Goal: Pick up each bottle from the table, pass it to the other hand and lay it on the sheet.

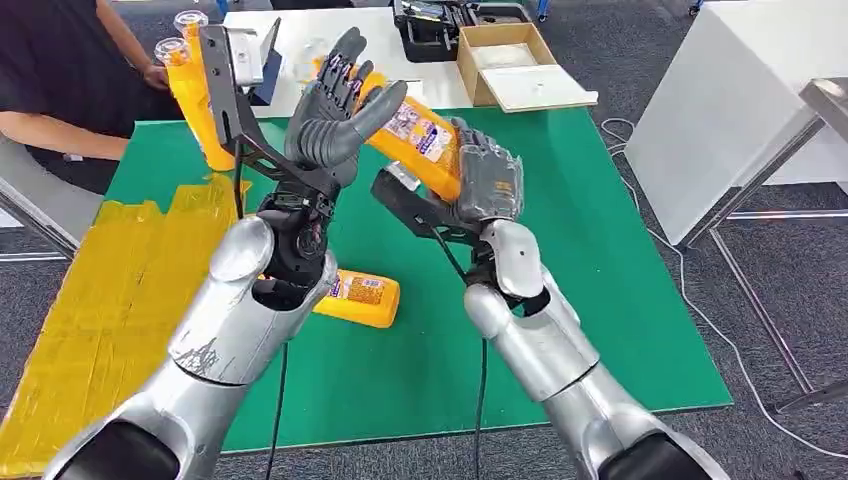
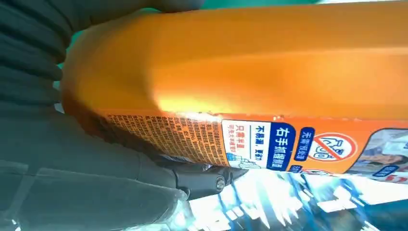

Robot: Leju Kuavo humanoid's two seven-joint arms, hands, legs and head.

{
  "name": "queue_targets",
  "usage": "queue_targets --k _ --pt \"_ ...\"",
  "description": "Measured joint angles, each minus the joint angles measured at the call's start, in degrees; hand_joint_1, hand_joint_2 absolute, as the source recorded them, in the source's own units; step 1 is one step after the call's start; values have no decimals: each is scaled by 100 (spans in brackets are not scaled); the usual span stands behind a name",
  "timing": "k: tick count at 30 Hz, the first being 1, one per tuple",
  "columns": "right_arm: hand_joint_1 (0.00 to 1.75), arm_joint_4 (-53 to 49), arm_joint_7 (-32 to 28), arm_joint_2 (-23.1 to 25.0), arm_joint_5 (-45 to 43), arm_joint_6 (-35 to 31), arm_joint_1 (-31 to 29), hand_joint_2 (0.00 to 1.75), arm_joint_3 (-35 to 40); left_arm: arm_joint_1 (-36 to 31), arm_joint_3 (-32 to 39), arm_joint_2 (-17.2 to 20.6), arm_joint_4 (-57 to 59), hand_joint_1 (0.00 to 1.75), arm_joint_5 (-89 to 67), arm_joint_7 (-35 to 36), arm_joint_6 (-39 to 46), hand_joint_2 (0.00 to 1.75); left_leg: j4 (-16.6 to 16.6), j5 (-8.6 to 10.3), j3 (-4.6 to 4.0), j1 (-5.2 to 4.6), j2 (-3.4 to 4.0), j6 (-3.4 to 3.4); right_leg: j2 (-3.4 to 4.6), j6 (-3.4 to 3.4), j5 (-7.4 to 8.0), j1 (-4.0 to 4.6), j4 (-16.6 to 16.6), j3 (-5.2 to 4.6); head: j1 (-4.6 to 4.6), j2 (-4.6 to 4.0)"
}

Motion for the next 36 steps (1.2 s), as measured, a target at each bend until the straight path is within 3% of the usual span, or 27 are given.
queue_targets --k 1,4,9,18,21,26,31,36 --pt "175 331 110 -37 -375 -37 -11 175 -256 8 -13 20 -96 0 -85 9 -28 175 1 1 -1 -1 -1 1 0 0 0 0 0 1 0 0" --pt "175 619 -291 -151 -1264 -101 7 175 -849 47 31 101 -429 0 -241 -22 -33 175 1 7 -15 -4 1 10 0 2 2 0 2 8 2 0" --pt "175 602 -452 -275 -1674 -103 40 175 -1196 86 341 293 -750 0 -387 -74 -33 175 1 7 -15 -3 5 10 2 2 2 0 1 5 0 0" --pt "175 -178 -956 -452 -2772 -328 119 175 -1202 281 1174 614 -796 0 -476 -229 -39 175 1 6 -14 2 4 8 2 1 1 0 1 -16 0 0" --pt "175 -498 -1184 -474 -3454 -365 120 175 -1165 348 1217 669 -732 0 -568 -335 -26 175 0 6 -15 2 3 8 2 1 1 0 1 -16 0 0" --pt "175 -793 -1263 -520 -3704 -378 121 175 -1106 402 1241 715 -658 0 -625 -380 20 175 0 6 -17 1 2 8 2 1 1 0 1 -15 0 0" --pt "175 -1248 -1497 -632 -4818 -367 162 175 -920 470 1171 719 -441 0 -1091 -483 112 175 1 6 -17 -3 2 9 2 1 1 0 0 -16 0 0" --pt "175 -1685 -1514 -798 -5005 -424 212 175 -798 643 916 684 -205 0 -1305 -623 105 175 2 6 -17 -3 1 9 2 1 1 -1 -1 -17 0 0"
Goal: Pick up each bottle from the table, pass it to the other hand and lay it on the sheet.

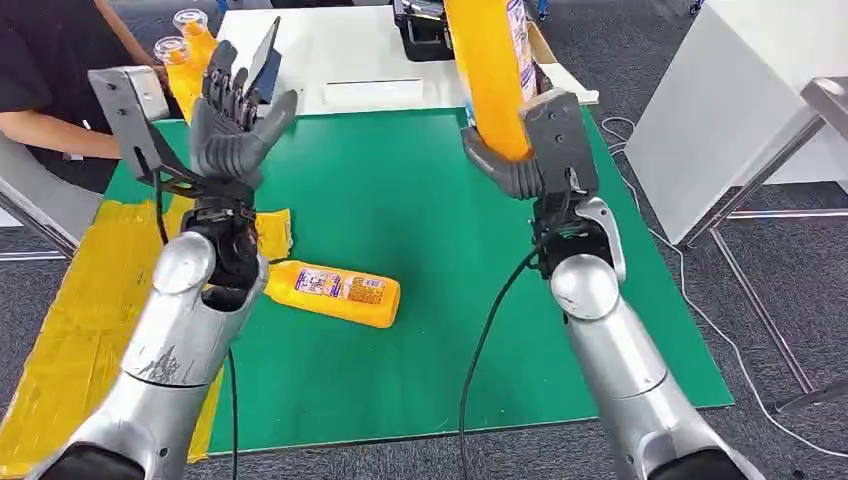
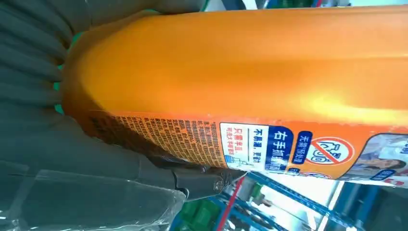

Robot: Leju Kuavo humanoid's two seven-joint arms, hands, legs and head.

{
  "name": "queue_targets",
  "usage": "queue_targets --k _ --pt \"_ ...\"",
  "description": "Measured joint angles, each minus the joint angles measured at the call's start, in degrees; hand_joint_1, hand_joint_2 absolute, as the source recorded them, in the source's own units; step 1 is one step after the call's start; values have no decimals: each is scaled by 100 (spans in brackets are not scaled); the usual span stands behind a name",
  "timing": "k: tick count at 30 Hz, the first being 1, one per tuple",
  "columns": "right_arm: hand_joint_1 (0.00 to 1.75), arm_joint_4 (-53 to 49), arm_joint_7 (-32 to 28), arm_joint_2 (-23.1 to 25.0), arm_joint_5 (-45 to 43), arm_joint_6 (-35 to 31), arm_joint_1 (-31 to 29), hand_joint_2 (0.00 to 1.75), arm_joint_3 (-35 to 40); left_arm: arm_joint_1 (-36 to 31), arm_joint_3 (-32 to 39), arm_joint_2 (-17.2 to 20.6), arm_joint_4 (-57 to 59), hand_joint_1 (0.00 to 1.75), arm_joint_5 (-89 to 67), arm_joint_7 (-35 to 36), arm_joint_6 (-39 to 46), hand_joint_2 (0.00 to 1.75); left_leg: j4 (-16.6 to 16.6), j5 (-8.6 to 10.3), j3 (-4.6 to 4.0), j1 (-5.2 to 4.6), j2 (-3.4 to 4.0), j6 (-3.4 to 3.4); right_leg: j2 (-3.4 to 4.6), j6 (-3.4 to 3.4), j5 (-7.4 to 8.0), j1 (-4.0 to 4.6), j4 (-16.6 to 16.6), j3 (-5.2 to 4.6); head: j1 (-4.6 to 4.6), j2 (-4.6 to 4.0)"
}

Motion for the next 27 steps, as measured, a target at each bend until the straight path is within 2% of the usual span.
queue_targets --k 7,27 --pt "175 -118 4 -221 68 -129 157 175 9 157 -369 -131 35 0 -48 22 -100 175 0 -1 0 -1 4 0 0 0 0 0 0 0 -2 0" --pt "175 -251 -243 -371 131 -485 688 175 -416 316 -784 -367 -125 0 153 142 -253 175 -1 -2 -2 1 0 -1 -1 0 0 1 0 -3 0 0"
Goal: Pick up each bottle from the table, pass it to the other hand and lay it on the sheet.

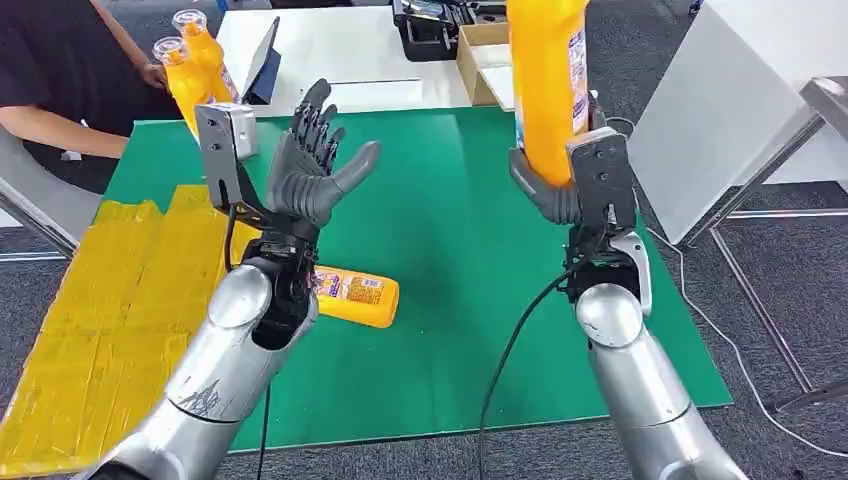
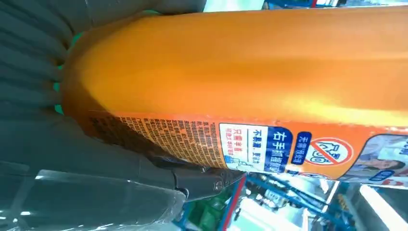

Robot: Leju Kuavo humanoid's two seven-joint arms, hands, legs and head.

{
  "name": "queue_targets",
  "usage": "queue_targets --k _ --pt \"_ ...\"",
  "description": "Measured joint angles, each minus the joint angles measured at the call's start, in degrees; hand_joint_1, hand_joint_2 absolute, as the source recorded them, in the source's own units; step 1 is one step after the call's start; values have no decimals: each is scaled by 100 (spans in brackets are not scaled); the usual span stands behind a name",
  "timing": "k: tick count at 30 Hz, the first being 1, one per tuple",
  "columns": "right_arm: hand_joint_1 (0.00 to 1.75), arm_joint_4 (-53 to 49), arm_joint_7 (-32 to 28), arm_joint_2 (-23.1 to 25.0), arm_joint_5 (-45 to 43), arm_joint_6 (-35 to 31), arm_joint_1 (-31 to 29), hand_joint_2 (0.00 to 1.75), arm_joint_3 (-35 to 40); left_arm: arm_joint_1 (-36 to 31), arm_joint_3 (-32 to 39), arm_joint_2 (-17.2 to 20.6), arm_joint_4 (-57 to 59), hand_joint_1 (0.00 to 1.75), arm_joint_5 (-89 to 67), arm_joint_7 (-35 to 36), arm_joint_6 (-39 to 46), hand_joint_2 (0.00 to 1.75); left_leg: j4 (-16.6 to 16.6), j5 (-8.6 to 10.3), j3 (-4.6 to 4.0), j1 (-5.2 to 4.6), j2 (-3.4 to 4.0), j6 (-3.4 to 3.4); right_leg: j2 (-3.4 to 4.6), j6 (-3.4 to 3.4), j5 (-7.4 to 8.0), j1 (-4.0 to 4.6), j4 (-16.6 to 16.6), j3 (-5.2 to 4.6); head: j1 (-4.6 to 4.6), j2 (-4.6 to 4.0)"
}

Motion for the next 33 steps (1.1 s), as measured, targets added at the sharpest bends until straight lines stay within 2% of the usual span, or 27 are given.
queue_targets --k 8,21,33 --pt "175 357 44 -7 -573 315 -25 175 -234 1 -114 -50 -245 0 844 293 -133 175 0 0 0 0 -1 0 0 0 0 0 1 2 0 0" --pt "175 935 46 -7 -560 422 -184 175 -266 -18 -330 -63 -564 0 1080 363 -138 175 0 0 0 0 0 0 0 0 0 0 0 2 0 0" --pt "175 1213 171 210 1227 260 -490 175 313 -205 -544 -157 -548 0 756 468 155 175 0 0 0 1 0 0 0 0 0 2 1 1 -2 0"
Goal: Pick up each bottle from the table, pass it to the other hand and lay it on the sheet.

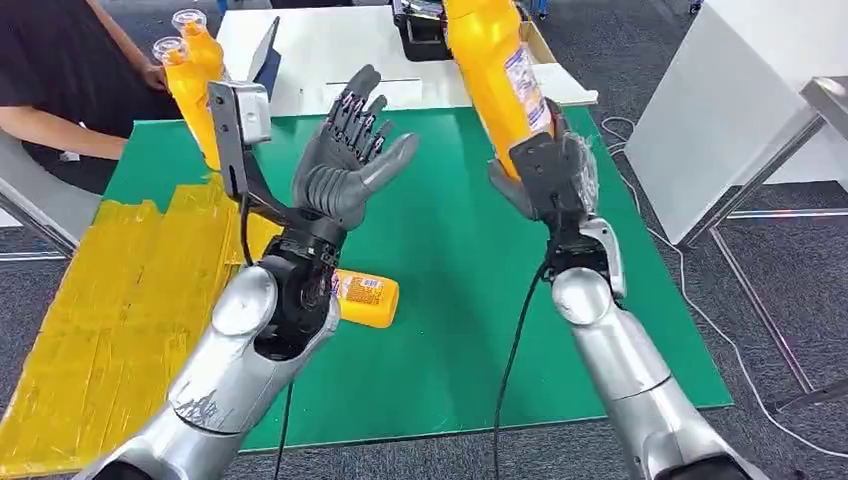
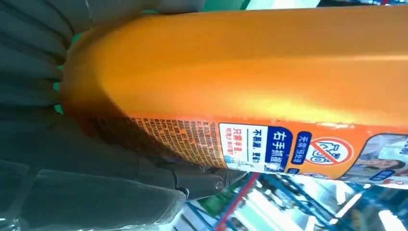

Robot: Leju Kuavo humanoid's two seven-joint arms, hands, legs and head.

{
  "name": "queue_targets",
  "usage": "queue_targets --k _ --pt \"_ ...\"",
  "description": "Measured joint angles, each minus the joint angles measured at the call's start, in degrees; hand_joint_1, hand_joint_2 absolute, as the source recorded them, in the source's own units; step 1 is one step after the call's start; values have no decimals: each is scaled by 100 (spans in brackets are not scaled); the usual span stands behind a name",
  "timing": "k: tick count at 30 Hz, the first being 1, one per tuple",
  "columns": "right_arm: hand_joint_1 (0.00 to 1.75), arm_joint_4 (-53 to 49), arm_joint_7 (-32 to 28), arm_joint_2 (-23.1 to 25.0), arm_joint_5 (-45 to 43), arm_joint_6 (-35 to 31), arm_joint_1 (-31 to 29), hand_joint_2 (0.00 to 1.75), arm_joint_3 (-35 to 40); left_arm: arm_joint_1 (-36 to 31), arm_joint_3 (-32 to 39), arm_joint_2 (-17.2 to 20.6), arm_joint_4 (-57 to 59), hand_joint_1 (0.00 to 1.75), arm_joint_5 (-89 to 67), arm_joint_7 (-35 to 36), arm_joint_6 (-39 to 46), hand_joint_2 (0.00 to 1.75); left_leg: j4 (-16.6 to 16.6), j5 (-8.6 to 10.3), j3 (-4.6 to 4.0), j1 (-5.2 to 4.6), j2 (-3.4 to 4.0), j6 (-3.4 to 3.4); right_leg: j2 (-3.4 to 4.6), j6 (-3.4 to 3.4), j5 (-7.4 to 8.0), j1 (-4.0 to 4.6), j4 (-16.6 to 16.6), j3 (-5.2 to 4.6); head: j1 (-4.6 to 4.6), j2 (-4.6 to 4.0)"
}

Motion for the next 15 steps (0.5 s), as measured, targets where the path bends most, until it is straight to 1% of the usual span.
queue_targets --k 3,10,15 --pt "175 0 48 85 368 -48 -5 175 218 -42 4 0 115 0 -216 -7 70 175 -1 0 0 0 0 0 0 0 0 0 0 -1 2 0" --pt "175 0 140 201 769 -39 -51 175 535 -148 72 0 413 0 -603 13 168 175 -1 0 -1 0 0 0 0 0 0 0 1 0 2 0" --pt "175 28 170 426 1158 -22 -109 175 876 -236 155 -2 645 0 -822 20 251 175 -1 0 0 0 7 0 2 0 0 1 1 0 0 0"
